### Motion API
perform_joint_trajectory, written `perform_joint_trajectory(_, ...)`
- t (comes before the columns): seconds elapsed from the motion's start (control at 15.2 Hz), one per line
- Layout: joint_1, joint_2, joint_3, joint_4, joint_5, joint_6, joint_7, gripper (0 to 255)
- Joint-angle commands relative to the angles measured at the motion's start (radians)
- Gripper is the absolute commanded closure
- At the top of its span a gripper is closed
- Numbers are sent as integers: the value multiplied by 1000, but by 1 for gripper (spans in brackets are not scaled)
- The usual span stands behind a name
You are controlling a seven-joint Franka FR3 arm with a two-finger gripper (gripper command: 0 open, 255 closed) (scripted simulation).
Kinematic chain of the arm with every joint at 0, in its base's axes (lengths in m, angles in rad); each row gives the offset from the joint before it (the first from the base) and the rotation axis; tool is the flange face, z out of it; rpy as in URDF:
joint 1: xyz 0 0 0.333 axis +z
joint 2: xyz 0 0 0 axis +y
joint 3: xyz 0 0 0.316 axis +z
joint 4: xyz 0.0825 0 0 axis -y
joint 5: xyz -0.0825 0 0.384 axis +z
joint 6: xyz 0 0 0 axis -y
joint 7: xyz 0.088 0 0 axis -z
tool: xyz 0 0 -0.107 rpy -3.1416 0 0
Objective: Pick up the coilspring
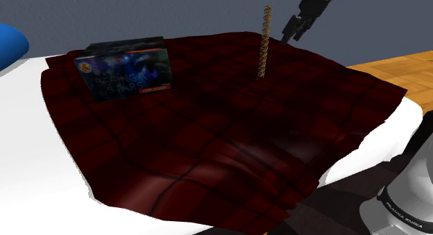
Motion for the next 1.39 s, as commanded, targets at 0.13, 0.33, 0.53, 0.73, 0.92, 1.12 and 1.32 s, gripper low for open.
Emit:
perform_joint_trajectory(0.13, 38, 123, -67, 72, 68, 111, -105, 0)
perform_joint_trajectory(0.33, 71, 223, -116, 145, 146, 174, -197, 0)
perform_joint_trajectory(0.53, 98, 315, -158, 223, 235, 213, -289, 0)
perform_joint_trajectory(0.73, 99, 319, -158, 187, 245, 252, -302, 0)
perform_joint_trajectory(0.92, 101, 324, -160, 152, 257, 290, -316, 0)
perform_joint_trajectory(1.12, 103, 327, -162, 135, 264, 310, -324, 0)
perform_joint_trajectory(1.32, 103, 327, -162, 133, 265, 312, -325, 255)
